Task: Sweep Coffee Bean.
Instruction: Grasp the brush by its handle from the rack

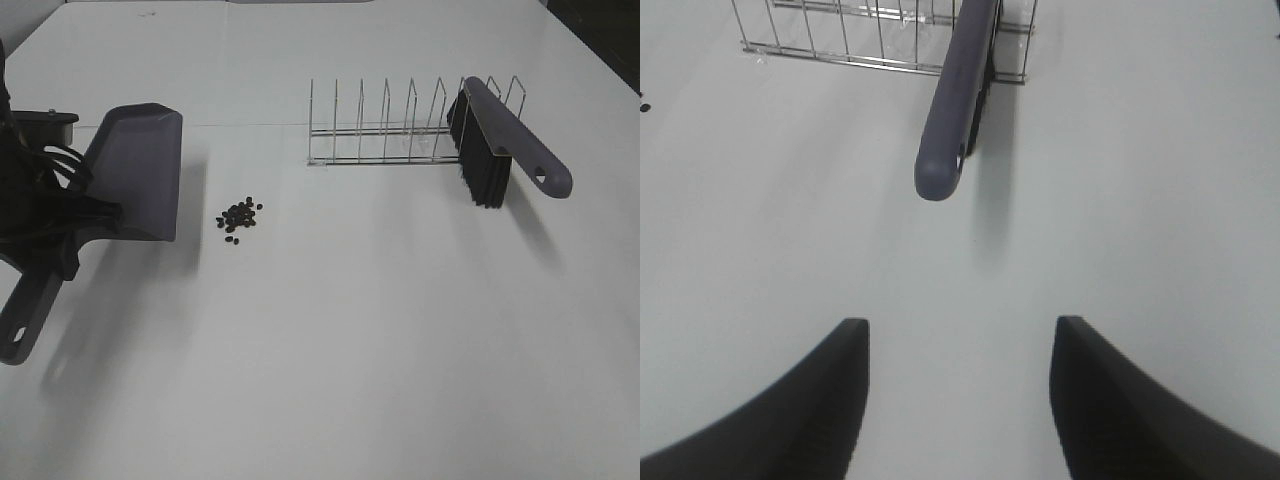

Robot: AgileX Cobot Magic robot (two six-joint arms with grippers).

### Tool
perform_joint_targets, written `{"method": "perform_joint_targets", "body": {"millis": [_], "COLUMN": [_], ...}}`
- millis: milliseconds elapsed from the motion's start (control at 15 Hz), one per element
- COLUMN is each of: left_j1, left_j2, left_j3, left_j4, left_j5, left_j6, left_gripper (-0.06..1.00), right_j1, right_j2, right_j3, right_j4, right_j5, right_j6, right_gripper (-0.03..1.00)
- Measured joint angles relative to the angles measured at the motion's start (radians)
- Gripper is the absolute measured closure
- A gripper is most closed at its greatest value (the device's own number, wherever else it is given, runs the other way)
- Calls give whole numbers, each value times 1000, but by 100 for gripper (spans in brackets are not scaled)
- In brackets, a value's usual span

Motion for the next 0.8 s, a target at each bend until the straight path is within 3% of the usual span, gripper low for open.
{"method": "perform_joint_targets", "body": {"millis": [200, 800], "left_j1": [0, 0], "left_j2": [0, 0], "left_j3": [0, 0], "left_j4": [0, -20], "left_j5": [0, 0], "left_j6": [17, 28], "left_gripper": [68, 68], "right_j1": [0, 0], "right_j2": [286, 908], "right_j3": [-208, -890], "right_j4": [39, 49], "right_j5": [14, 301], "right_j6": [0, 5], "right_gripper": [47, 47]}}
